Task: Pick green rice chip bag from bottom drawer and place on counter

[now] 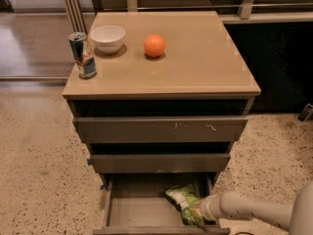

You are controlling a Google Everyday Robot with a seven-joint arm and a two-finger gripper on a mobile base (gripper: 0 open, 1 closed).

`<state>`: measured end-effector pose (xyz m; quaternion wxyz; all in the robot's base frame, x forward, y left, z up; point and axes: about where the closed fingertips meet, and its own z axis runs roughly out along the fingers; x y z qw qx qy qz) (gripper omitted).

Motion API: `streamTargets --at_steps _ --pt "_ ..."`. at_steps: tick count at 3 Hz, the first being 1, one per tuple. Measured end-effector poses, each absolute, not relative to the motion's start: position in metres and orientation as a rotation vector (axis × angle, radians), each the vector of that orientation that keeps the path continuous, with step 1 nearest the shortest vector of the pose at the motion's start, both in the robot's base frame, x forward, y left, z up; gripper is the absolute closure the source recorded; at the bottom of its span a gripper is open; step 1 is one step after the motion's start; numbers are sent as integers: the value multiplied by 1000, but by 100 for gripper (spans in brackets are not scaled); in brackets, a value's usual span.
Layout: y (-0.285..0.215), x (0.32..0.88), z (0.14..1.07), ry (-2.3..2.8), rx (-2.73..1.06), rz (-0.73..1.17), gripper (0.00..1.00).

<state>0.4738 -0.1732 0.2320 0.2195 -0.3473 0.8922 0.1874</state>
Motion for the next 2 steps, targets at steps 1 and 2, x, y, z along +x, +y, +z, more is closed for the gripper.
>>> streamTargets --at_steps 1,2 --pt "-173 478 217 2467 -960 521 31" --pt "-169 488 200 2460 -954 533 22"
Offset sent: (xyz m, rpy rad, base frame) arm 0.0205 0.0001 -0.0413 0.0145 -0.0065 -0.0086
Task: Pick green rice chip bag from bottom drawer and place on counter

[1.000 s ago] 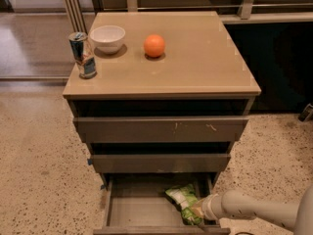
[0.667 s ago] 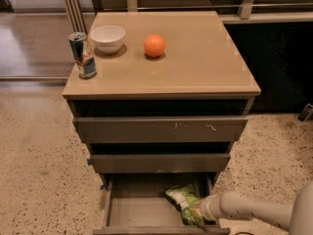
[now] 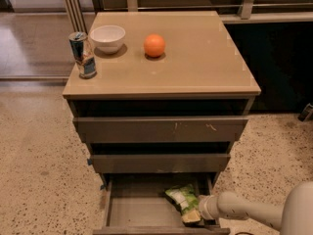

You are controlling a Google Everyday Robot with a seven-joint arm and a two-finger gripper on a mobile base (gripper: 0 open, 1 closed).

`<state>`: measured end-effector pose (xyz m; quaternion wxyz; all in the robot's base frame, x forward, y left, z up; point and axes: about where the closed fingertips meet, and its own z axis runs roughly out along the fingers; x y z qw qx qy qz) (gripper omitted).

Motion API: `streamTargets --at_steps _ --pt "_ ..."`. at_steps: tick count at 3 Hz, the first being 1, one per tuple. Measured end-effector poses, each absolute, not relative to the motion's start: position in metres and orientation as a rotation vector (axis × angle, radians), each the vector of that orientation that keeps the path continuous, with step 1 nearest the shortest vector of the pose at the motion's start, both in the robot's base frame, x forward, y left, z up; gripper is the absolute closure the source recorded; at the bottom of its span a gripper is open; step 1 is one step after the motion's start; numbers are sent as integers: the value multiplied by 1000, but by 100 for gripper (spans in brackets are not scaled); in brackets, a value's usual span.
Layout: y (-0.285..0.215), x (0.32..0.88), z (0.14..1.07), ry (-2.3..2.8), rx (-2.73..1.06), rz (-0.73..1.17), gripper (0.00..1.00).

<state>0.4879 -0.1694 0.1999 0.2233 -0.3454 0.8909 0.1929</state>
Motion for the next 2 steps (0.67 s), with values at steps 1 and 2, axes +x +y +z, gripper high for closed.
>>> streamTargets --at_steps 1,2 --pt "-164 497 188 2448 -952 545 20" --pt "-153 511 172 2437 -972 548 19"
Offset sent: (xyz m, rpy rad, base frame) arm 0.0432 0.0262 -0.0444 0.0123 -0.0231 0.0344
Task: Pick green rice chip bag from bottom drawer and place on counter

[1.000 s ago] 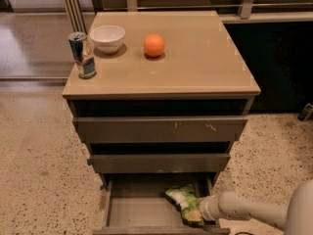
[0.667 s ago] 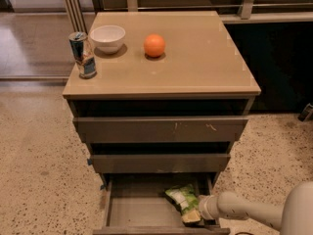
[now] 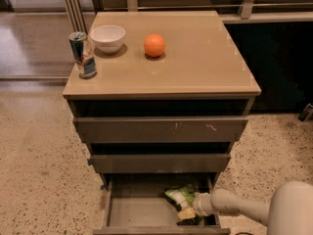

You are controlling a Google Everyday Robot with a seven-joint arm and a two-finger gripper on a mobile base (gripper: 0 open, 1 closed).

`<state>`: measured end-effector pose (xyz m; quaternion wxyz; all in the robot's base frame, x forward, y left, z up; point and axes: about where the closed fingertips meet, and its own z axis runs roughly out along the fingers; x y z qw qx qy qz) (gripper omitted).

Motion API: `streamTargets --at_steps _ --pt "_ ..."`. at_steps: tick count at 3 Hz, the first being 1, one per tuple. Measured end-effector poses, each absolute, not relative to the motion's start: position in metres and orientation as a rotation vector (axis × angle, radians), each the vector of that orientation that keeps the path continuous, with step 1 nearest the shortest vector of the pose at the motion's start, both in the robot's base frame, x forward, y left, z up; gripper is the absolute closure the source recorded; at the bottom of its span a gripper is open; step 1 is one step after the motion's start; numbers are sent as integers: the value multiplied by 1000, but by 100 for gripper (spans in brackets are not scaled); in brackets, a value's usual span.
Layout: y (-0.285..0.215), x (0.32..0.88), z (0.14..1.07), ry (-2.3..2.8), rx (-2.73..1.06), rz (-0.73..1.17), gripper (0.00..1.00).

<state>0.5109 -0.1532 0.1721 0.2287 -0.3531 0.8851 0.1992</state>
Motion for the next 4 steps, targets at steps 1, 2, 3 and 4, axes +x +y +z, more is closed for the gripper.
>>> streamTargets --at_steps 1,2,3,4 --pt "-148 525 156 2427 -997 528 12" --pt "-148 532 140 2440 -1018 507 18" --pt "-147 532 140 2440 -1019 506 36" --pt "-147 532 140 2440 -1019 506 60"
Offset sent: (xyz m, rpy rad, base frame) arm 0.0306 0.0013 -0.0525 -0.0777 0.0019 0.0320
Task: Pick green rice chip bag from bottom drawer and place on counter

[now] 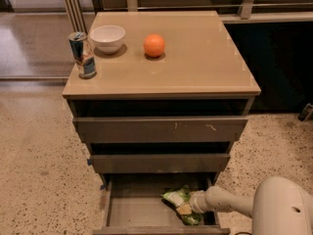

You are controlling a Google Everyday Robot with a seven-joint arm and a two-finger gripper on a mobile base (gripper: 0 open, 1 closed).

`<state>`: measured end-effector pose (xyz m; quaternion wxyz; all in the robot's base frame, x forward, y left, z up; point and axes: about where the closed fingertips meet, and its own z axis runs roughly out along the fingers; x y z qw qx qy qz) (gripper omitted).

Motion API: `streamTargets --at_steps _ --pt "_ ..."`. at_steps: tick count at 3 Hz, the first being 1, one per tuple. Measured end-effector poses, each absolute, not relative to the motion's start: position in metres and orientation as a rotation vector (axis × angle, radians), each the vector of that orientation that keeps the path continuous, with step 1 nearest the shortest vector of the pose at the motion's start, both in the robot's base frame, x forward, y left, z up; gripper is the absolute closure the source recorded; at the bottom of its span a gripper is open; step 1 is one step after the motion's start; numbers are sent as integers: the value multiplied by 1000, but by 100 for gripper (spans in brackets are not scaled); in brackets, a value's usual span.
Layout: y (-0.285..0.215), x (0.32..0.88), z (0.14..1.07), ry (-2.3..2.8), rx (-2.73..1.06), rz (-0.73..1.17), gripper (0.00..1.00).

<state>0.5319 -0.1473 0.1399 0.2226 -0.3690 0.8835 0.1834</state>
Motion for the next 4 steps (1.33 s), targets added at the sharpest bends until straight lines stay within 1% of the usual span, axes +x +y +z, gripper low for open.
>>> streamTargets --at_steps 1,2,4 --pt "-147 532 140 2440 -1019 507 84" --pt "-147 532 140 2440 -1020 507 100" --pt "-107 492 211 2236 -1454 557 100"
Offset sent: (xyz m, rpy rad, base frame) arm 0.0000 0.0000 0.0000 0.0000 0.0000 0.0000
